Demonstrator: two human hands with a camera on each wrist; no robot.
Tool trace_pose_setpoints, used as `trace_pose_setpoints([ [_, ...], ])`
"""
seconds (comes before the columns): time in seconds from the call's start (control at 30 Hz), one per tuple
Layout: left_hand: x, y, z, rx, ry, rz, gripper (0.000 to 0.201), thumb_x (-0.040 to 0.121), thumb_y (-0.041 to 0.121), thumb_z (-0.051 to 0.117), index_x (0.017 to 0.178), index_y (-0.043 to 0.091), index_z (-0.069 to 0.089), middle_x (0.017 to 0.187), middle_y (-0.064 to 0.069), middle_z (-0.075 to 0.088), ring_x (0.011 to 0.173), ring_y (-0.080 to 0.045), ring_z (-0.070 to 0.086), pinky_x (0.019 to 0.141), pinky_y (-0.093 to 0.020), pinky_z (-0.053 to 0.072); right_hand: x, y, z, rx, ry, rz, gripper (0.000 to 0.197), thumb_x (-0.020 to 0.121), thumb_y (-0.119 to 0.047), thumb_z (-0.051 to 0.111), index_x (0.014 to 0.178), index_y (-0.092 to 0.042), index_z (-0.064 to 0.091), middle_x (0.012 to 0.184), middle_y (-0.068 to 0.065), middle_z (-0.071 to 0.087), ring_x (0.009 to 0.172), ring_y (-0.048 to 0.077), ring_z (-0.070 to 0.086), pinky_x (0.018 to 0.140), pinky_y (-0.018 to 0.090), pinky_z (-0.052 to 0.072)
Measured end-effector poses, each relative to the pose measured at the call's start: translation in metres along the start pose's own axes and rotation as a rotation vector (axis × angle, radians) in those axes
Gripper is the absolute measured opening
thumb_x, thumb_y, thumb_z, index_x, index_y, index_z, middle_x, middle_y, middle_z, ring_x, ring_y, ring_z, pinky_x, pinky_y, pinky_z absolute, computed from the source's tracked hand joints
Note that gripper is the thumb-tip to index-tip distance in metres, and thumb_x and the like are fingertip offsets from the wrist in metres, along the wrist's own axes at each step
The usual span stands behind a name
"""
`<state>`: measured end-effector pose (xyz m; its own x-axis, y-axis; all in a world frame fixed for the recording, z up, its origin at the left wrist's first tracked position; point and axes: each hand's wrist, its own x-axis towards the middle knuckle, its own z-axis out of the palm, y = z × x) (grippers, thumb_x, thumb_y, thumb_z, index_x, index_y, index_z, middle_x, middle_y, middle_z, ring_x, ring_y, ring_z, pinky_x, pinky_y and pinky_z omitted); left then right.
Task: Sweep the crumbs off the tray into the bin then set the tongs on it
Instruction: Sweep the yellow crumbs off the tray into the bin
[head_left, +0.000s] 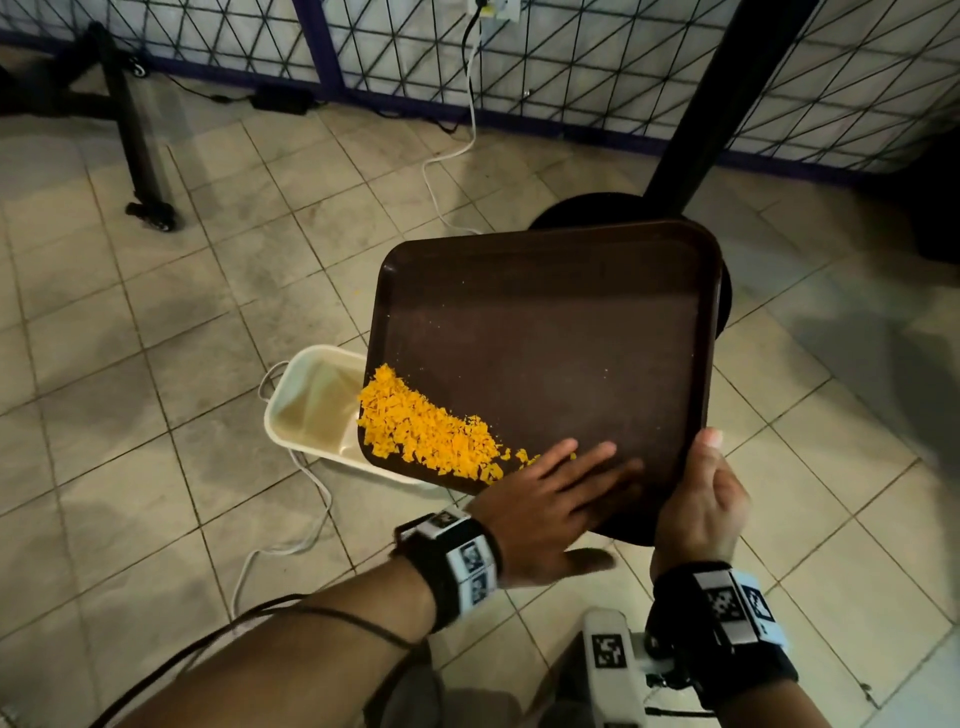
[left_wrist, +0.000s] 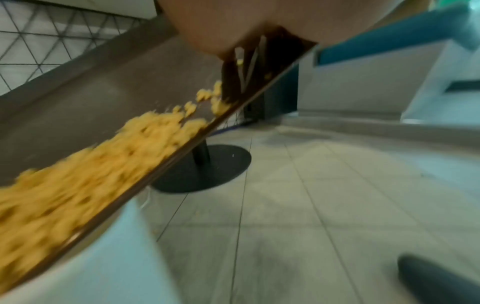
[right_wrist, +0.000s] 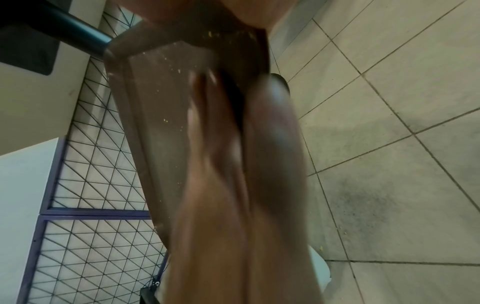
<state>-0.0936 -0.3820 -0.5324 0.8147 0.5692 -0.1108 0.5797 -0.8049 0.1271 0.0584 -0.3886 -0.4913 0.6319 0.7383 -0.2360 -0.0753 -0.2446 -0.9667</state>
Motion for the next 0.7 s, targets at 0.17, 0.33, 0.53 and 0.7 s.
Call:
trace_pose_setpoints([
  [0.17, -0.046, -0.046, 0.016, -0.091, -0.079, -0.228, 0.07, 0.101, 0.06, 0.018, 0.156, 0.018, 0.008, 0.163, -0.002, -0.003, 0.151, -0.025, 0.001, 0.12, -0.049, 0.018, -0.002, -0.001, -0.002, -0.033, 0.004, 0.001, 0.051, 0.102, -0.047, 0.039, 0.062, -0.019, 0.051, 0.057, -0.012, 0.05, 0.054, 0.007, 0.048, 0.058, 0.026, 0.041],
  [0.33, 0.009, -0.055, -0.027, -0.151, 0.123, -0.37, 0.069, 0.102, 0.056, 0.02, 0.157, 0.017, 0.009, 0.165, -0.001, -0.002, 0.152, -0.021, -0.002, 0.122, -0.045, 0.01, 0.0, 0.004, -0.002, -0.054, 0.0, -0.011, 0.047, 0.102, -0.048, 0.038, 0.075, -0.017, 0.06, 0.072, -0.001, 0.06, 0.064, 0.011, 0.057, 0.058, 0.024, 0.049],
  [0.53, 0.042, -0.027, -0.031, -0.109, 0.146, -0.219, 0.07, 0.102, 0.055, 0.027, 0.157, 0.015, 0.011, 0.165, -0.003, 0.0, 0.152, -0.022, 0.001, 0.122, -0.045, 0.009, 0.001, 0.009, -0.001, -0.08, 0.033, -0.071, 0.045, 0.103, -0.045, 0.039, 0.077, -0.016, 0.062, 0.076, 0.002, 0.063, 0.061, 0.003, 0.058, 0.056, 0.014, 0.05],
  [0.7, -0.022, -0.063, 0.012, -0.304, 0.02, -0.639, 0.07, 0.099, 0.06, 0.012, 0.155, 0.024, -0.01, 0.161, 0.005, -0.021, 0.149, -0.013, -0.018, 0.123, -0.042, 0.004, -0.002, 0.005, -0.005, -0.137, 0.018, -0.026, 0.048, 0.103, -0.049, 0.035, 0.078, -0.015, 0.06, 0.075, 0.0, 0.059, 0.07, 0.016, 0.057, 0.064, 0.027, 0.047],
])
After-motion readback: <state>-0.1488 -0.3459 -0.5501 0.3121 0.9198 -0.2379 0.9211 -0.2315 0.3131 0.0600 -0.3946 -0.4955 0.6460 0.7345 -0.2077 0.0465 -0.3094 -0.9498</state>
